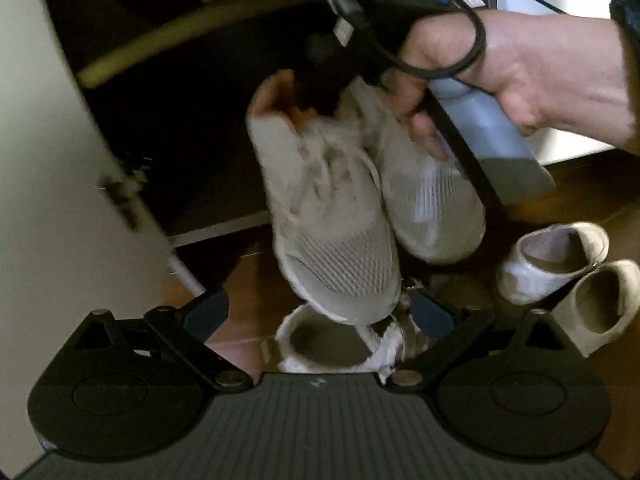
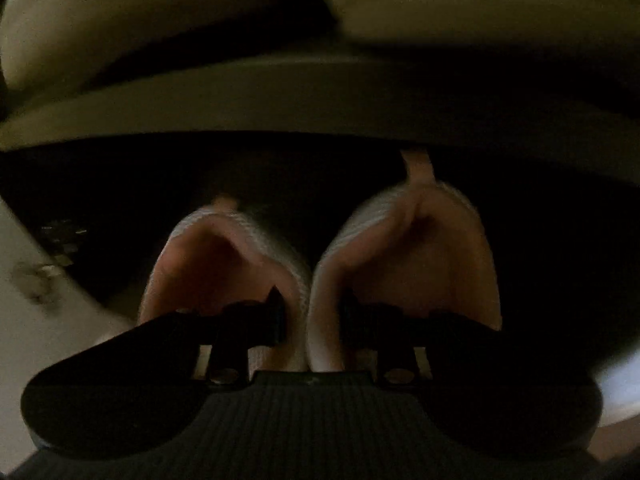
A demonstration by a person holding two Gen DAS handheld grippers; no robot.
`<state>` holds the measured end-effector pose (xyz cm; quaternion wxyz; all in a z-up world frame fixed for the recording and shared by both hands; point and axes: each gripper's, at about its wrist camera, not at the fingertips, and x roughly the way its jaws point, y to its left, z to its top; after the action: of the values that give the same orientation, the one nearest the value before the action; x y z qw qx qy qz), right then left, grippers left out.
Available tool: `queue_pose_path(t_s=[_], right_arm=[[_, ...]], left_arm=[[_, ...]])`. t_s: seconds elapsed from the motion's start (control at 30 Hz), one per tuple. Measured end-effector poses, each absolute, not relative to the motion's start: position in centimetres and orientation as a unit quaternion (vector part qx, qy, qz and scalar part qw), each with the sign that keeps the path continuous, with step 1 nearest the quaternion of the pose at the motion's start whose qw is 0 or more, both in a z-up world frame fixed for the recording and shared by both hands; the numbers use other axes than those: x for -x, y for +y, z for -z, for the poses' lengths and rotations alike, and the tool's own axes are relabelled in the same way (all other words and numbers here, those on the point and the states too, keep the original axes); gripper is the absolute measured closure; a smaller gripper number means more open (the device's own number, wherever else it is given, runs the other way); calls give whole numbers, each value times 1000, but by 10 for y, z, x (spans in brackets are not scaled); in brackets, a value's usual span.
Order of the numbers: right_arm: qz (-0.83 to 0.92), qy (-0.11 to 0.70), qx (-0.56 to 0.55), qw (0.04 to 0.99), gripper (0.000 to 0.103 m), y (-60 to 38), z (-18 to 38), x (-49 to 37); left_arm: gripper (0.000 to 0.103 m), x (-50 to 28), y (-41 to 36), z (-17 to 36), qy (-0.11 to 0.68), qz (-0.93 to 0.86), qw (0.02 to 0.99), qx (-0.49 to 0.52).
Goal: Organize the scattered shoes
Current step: 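Lift the grey-pink sneaker pair and carry it into the cabinet, then lower the sneakers onto the shelf below the beige slippers and open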
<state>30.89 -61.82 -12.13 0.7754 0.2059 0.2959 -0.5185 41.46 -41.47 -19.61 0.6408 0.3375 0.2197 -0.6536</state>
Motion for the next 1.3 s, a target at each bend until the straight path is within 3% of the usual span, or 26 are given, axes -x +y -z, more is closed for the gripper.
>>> queue_pose_path(t_s=[0.1, 0.3, 0.5, 0.6, 0.63, 0.67, 0.73, 0.83, 0.9, 0.93, 0.97, 1.03, 1.1, 1.3], right_arm=[[525, 295, -165, 781, 78, -622, 130, -308], [517, 299, -130, 791, 74, -621, 126, -292], [508, 314, -131, 792, 70, -622, 112, -272], [510, 285, -96, 806, 46, -605, 101, -247], [513, 272, -64, 811, 26, -593, 98, -238], [516, 259, -32, 816, 16, -580, 95, -230], [514, 245, 18, 822, 11, -558, 90, -216], [506, 245, 3, 827, 16, -522, 78, -180], [496, 258, -28, 829, 41, -505, 75, -158], [490, 273, -57, 826, 64, -495, 77, -148], [481, 293, -100, 820, 75, -482, 82, -140], [471, 315, -165, 807, 82, -463, 96, -145], [466, 318, -225, 795, 83, -460, 114, -154], [494, 288, -248, 782, 83, -485, 143, -203]], left_arm=[[4, -405, -432, 231, 229, 674, 608, -351], [3, -388, -439, 249, 251, 687, 588, -346], [4, -402, -466, 255, 338, 666, 598, -291], [4, -409, -469, 257, 349, 663, 600, -281], [4, -411, -470, 257, 346, 664, 601, -280], [4, -412, -470, 257, 342, 667, 600, -280], [5, -414, -471, 257, 336, 673, 596, -283], [8, -417, -473, 257, 325, 682, 588, -289], [8, -417, -473, 257, 313, 688, 583, -299], [8, -418, -474, 257, 310, 691, 578, -304], [8, -419, -474, 258, 309, 692, 577, -305], [8, -421, -477, 259, 305, 694, 574, -311], [8, -421, -485, 262, 298, 695, 573, -316], [10, -421, -510, 268, 273, 697, 573, -335]])
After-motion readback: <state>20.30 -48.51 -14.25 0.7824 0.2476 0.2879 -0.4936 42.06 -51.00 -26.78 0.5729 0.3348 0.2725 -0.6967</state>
